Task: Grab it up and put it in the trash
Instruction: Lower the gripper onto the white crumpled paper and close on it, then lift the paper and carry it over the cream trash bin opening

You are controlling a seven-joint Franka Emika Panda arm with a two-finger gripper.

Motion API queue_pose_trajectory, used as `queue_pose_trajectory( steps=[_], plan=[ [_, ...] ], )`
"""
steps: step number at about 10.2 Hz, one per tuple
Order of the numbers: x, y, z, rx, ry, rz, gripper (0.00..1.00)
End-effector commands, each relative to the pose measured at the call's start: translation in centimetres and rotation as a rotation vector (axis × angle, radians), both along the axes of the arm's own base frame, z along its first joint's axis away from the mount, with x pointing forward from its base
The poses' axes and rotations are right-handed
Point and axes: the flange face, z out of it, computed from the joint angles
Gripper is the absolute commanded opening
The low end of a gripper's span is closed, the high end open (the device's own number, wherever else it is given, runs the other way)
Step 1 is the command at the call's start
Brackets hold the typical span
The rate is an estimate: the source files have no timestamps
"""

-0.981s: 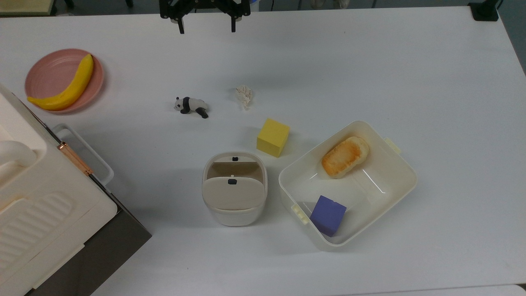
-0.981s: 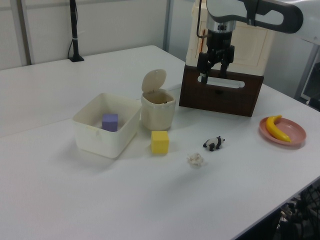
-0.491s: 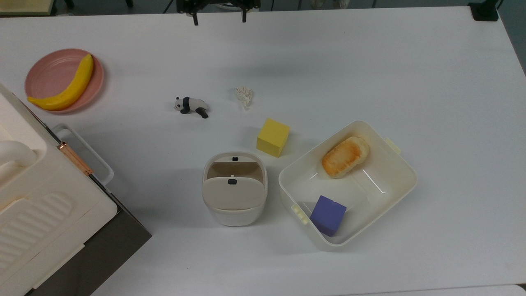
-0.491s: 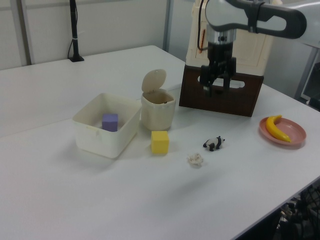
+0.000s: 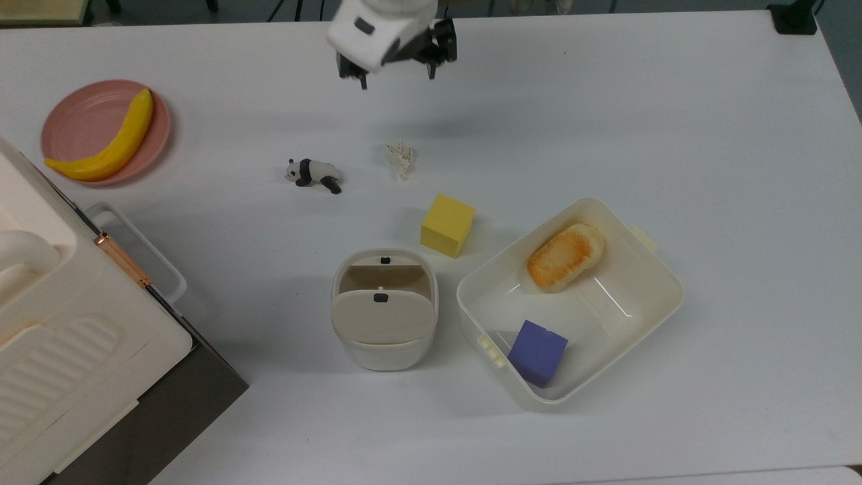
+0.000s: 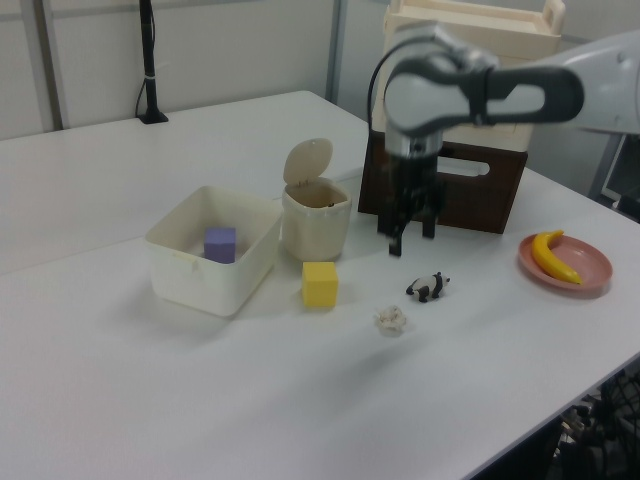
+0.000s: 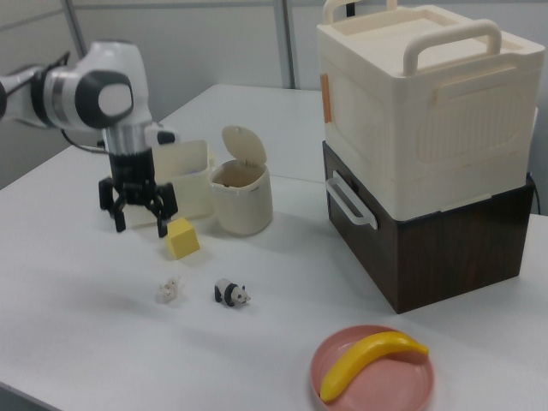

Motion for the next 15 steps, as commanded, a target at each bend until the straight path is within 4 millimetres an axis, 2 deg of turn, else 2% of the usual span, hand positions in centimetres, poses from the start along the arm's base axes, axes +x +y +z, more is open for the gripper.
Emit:
queue_pose_trajectory(
  steps=[1, 3, 4, 6, 9, 13, 14, 15],
  plan=[
    [-0.6, 1.9, -5.9, 0.006, 0.069, 0.041, 1.0],
    [0.4, 1.8, -9.1, 0.003, 0.087, 0.044, 1.0],
    [0.8, 1.7, -11.8, -0.014, 0.112, 0.057, 1.0],
    [1.6, 1.6, -14.0, -0.029, 0.108, 0.071, 1.0],
    [2.1, 1.1, -15.8, -0.063, 0.115, 0.095, 0.68],
    [2.2, 0.9, -15.7, -0.064, 0.112, 0.094, 0.15],
    [2.8, 0.8, -14.3, -0.064, 0.094, 0.09, 0.1],
    [3.2, 0.9, -13.0, -0.064, 0.072, 0.086, 0.1]
  ],
)
